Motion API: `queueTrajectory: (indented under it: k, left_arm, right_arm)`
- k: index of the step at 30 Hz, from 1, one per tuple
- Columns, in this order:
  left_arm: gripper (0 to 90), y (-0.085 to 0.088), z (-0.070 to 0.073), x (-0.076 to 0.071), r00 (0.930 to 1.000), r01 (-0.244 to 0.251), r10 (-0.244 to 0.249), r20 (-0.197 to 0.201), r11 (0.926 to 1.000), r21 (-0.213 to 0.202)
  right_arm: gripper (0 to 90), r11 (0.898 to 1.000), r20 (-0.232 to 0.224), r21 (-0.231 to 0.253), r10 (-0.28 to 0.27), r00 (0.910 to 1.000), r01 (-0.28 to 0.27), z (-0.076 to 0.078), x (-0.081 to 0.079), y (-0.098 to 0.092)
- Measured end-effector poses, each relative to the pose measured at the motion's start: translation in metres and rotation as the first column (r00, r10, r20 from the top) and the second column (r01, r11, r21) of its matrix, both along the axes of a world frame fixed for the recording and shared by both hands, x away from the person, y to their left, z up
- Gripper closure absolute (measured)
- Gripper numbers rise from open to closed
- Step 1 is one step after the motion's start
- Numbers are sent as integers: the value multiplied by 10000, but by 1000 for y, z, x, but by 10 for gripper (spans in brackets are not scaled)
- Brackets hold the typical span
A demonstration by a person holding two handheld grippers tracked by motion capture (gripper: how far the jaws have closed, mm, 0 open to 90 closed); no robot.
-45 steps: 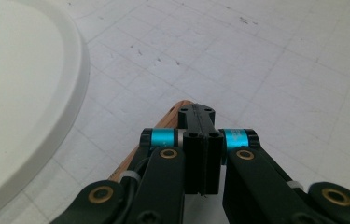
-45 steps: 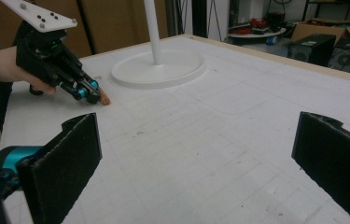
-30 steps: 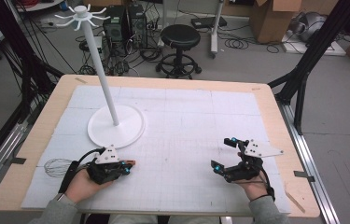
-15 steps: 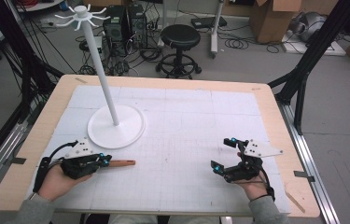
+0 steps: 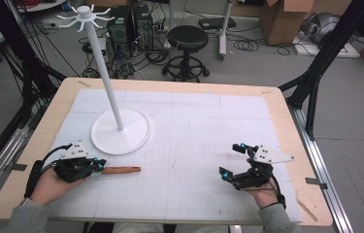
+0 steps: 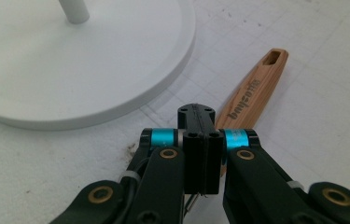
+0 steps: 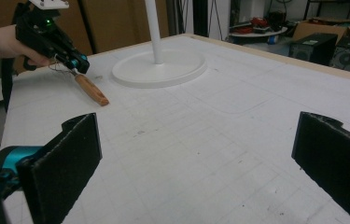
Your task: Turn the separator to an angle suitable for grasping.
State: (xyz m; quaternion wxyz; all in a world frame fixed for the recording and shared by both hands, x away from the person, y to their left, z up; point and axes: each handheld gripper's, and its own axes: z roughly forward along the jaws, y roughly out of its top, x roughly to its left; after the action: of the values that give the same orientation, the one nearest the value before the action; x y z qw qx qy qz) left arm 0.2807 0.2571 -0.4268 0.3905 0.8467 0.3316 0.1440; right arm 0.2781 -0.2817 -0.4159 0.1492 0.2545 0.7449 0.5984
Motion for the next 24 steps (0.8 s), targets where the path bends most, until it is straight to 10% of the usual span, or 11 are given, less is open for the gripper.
queueTrajectory:
  k: [24]
  left_arm:
    - [828,-2,16,-9,9958,817,-805,447,9963,-269]
  right_arm:
    - [5,10000,-42,51,3,10000,-3,0,0,-1]
